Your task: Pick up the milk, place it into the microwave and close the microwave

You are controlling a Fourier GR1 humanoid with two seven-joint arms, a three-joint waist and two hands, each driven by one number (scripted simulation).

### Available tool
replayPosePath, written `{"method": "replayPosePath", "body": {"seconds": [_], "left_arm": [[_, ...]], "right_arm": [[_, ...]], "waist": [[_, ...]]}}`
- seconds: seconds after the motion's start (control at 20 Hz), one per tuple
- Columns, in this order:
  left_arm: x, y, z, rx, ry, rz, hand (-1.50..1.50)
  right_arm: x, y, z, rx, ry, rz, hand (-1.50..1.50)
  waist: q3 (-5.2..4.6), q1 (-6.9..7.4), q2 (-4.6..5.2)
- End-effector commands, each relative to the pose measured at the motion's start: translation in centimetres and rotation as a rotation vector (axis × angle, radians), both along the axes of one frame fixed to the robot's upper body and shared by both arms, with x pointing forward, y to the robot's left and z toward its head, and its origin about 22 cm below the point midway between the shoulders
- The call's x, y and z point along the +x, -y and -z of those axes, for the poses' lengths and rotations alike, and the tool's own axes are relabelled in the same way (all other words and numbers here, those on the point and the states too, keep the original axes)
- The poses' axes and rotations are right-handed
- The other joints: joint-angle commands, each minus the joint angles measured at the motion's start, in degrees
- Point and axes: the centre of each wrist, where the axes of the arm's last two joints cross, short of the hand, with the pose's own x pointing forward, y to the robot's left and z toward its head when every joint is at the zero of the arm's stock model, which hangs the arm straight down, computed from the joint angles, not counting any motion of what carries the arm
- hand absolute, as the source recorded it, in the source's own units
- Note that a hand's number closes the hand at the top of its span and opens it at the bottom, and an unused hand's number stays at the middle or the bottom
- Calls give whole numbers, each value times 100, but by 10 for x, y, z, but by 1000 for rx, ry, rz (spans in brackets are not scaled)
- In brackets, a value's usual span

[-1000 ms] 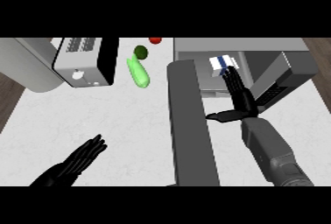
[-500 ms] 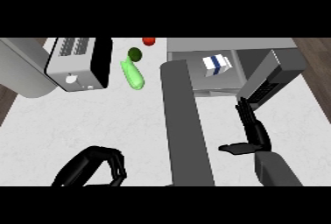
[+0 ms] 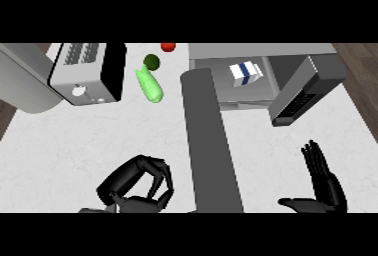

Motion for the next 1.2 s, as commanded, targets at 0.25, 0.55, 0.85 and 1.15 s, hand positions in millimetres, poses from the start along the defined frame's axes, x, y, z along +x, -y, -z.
{"method": "replayPosePath", "body": {"seconds": [0.25,0.55,0.85,1.15], "left_arm": [[11,56,18,15,60,46,150],[-9,103,43,56,5,163,150],[-24,136,42,65,-26,136,150],[-27,162,31,89,18,97,150]], "right_arm": [[-78,39,-35,81,108,-85,-150],[-78,46,-67,131,179,-144,-150],[-59,42,-115,161,238,-271,-150],[-41,17,-144,170,254,-366,-150]], "waist": [[2,16,39],[9,-17,65],[-5,-198,86],[-7,-286,113]]}}
